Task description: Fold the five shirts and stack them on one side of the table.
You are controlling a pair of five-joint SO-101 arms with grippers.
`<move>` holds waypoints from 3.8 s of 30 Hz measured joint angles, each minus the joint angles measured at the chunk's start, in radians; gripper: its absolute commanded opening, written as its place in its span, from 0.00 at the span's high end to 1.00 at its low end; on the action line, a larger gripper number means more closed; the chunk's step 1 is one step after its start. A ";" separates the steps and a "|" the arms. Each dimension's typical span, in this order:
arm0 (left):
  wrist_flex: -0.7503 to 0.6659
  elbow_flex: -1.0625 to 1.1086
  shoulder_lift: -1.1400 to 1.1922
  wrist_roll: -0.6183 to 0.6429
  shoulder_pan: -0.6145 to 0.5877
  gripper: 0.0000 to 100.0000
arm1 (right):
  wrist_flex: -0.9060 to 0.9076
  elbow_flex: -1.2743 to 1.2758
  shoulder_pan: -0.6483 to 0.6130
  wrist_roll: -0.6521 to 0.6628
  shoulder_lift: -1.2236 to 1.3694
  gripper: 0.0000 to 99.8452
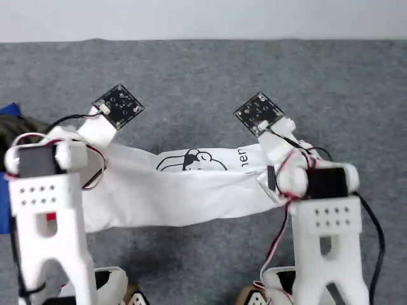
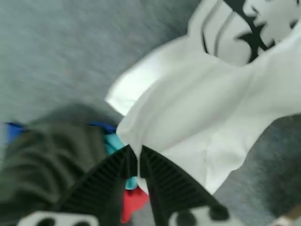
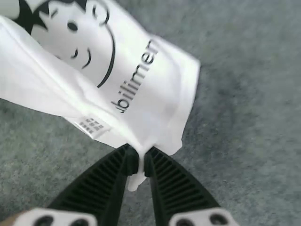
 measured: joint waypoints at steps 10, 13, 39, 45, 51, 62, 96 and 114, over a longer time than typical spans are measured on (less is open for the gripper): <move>-0.155 -0.299 -0.221 0.238 0.000 1.00 | -0.209 -0.002 0.005 0.000 -0.315 0.99; -0.253 -0.347 -0.261 0.252 0.000 1.00 | -0.258 -0.034 0.043 0.000 -0.338 0.99; -0.535 -0.835 -0.324 0.184 0.000 1.00 | -0.150 -0.721 0.206 0.048 -0.196 0.99; -0.399 -0.971 -0.325 0.166 0.000 1.00 | 0.041 -0.865 0.210 0.083 -0.196 0.99; -0.302 -1.008 -0.327 0.121 0.000 1.00 | 0.192 -0.930 0.210 0.106 -0.198 0.99; -0.169 -0.493 -0.324 0.083 0.002 1.00 | 0.178 -0.529 0.212 0.106 -0.140 0.99; -1.424 -0.224 0.766 -0.109 0.037 1.00 | -1.059 -0.416 0.201 0.132 0.908 0.99; -1.295 -0.396 0.629 -0.123 0.058 1.00 | -0.612 -0.629 0.198 0.157 0.822 0.99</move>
